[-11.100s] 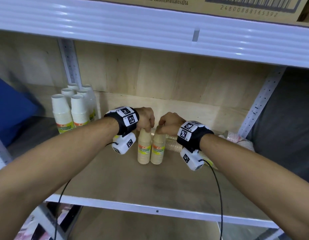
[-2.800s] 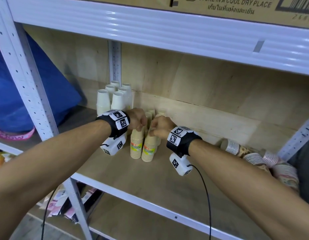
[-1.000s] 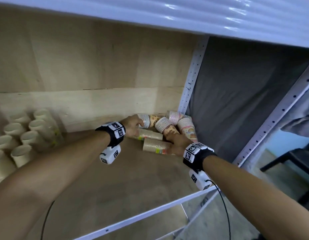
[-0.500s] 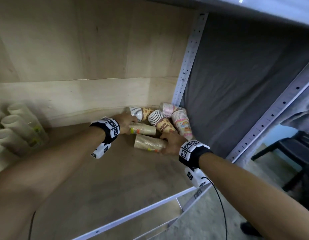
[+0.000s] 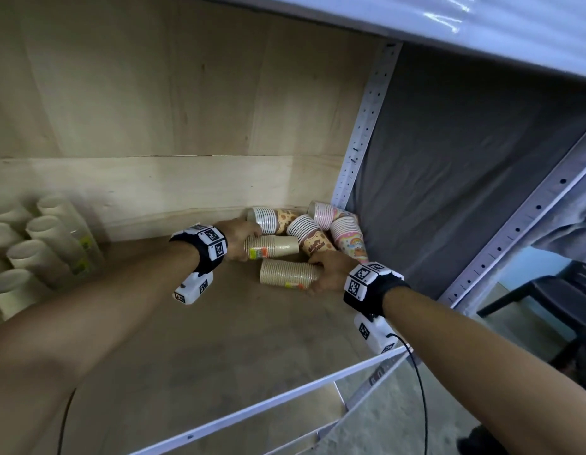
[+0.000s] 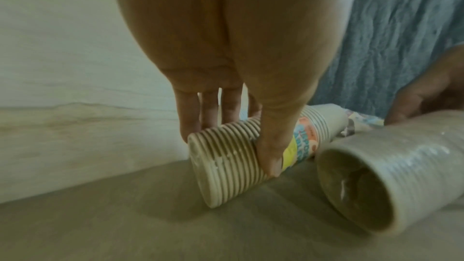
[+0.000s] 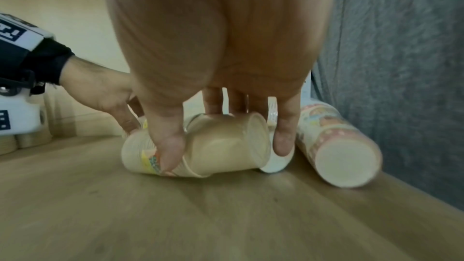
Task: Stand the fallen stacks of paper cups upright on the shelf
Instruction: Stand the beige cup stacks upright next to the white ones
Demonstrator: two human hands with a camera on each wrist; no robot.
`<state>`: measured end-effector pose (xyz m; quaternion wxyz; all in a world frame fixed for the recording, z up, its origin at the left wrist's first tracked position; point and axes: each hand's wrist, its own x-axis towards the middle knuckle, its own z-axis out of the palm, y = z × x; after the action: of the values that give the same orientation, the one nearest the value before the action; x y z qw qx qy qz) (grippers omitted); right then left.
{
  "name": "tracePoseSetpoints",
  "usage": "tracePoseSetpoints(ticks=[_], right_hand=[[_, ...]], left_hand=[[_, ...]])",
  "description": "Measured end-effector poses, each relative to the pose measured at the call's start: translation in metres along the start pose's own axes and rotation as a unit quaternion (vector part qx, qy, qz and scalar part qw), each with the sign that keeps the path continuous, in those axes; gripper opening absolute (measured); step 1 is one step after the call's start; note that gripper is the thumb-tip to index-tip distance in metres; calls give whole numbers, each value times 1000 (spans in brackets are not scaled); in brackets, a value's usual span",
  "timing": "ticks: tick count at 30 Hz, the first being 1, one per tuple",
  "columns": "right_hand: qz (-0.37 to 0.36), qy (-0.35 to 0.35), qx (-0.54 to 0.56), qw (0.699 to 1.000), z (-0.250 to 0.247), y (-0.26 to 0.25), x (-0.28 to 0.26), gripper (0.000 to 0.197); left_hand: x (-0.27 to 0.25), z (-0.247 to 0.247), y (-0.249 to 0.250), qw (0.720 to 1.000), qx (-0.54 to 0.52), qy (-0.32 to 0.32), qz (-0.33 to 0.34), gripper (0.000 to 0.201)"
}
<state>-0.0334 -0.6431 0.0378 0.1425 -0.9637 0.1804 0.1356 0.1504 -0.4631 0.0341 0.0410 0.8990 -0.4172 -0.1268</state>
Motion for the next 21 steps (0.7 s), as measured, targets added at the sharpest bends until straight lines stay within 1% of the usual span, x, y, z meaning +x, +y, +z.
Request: tracePoseSetpoints(ticks=[5,7,9,11,13,16,18,21], right_hand=[[-34,16,4,999,-30,-21,-9,68],[-44,24,9,999,-40,-33,-11,63],[-53,38,5,998,-47,-47,-13,57],[-64,51,-1,997,-51,-64,-14,50],[-76,63,-17,995,-52,-79,-12,47],[-77,86,-17,993,-54,-98,-6,56],[-78,91,-6,993,-55,-109,-3,57],[-80,93,-3,992,-54,-123,1,52]], left_hand=[[-18,-16,-12,990,-140,24,18,72],[-28,-19,-15,983,-173,45,30,77],[-36,-18,-18,976,-204,65,26,81],[-44,-14,-22,969,-231,83,13,77],[-50,-9,-26,964,-250,90,-5,70],[-59,-2,-30,962,-255,93,-27,62],[-64,4,-32,960,-258,95,-43,57],[-69,12,-35,957,-269,90,-61,61]])
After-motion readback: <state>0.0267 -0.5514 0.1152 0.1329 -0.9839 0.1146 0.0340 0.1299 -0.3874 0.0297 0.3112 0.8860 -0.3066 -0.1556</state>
